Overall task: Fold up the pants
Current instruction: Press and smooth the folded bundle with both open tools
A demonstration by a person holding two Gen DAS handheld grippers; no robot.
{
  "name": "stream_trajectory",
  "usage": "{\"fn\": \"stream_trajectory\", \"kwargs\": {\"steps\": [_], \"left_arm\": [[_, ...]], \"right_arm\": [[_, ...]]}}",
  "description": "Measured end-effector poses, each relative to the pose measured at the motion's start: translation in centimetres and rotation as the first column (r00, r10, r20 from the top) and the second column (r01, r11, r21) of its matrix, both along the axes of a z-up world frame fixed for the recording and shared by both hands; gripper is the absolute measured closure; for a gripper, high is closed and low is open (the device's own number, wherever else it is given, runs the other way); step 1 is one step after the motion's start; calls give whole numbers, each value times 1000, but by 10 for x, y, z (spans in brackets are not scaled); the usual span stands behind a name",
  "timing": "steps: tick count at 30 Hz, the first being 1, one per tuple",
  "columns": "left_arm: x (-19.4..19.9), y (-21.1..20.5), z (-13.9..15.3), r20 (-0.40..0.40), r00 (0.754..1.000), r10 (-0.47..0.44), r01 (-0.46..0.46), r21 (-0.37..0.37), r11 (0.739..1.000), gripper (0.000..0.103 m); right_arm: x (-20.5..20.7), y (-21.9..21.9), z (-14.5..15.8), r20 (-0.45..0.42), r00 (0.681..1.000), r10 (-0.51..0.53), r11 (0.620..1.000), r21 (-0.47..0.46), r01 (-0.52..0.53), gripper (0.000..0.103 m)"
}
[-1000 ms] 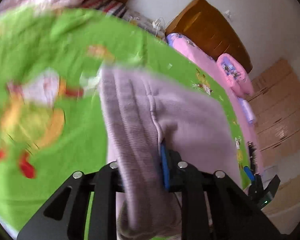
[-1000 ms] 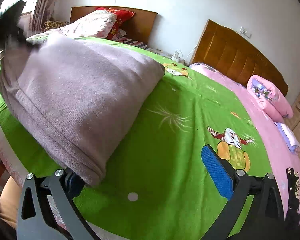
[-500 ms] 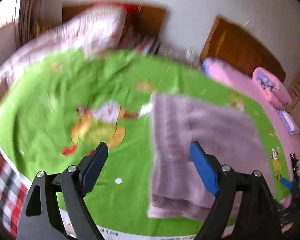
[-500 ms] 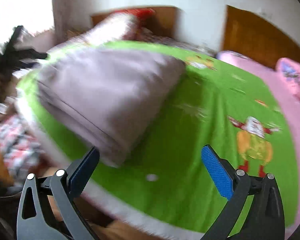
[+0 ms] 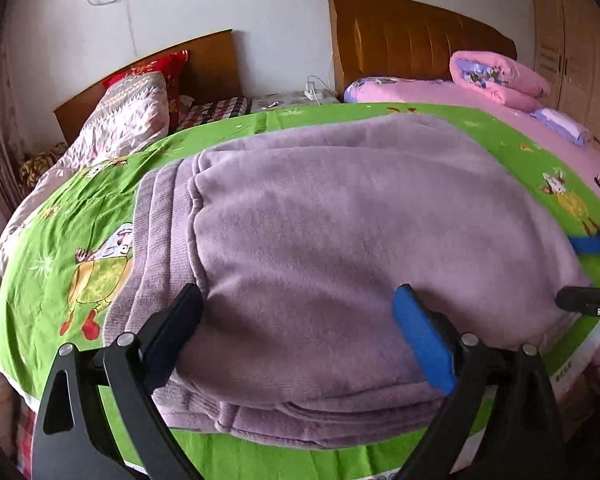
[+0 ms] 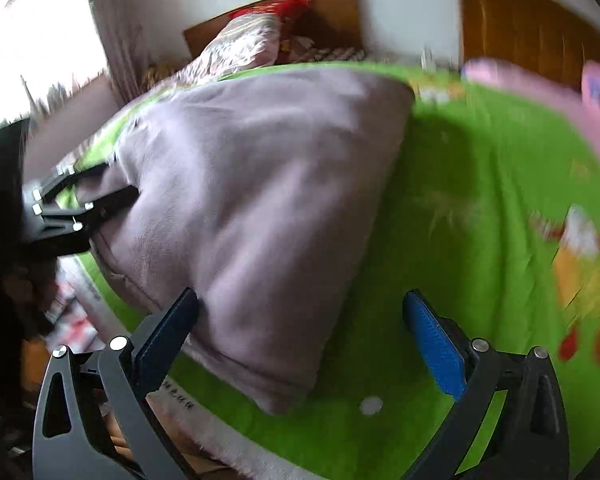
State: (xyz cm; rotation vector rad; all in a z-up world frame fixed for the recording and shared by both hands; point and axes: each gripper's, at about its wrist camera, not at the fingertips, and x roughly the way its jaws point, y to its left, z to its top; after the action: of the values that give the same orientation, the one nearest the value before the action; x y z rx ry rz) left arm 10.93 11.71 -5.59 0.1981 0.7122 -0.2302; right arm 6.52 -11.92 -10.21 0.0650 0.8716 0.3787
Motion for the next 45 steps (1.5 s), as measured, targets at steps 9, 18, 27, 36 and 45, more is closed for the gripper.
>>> {"fn": "stream_trajectory", "kwargs": {"steps": [9,18,27,36,45], "left_arm": [[-11,-11,37,49,998,45,-42,-57,997,6],[25,-10,14,-43,997,60,-60,17,998,5],[18,32,52,-8,990,138,-138,-108,985,6],[18,-18,45,-36,999,3,-8,-119,993,7],[-34,-141,40,137,944,-302,295,71,953,6]], "right_arm": [[-7,6,0,30,1000,-7,999,-43,8,5],[-8,2,10,16,1000,21,1000,-24,-21,5],[27,-13,73,145,978,148,980,108,-164,4],[93,18,87,134,898,420,896,95,-434,5],[165,-77,39,-137,954,268,774,620,-129,4]]}}
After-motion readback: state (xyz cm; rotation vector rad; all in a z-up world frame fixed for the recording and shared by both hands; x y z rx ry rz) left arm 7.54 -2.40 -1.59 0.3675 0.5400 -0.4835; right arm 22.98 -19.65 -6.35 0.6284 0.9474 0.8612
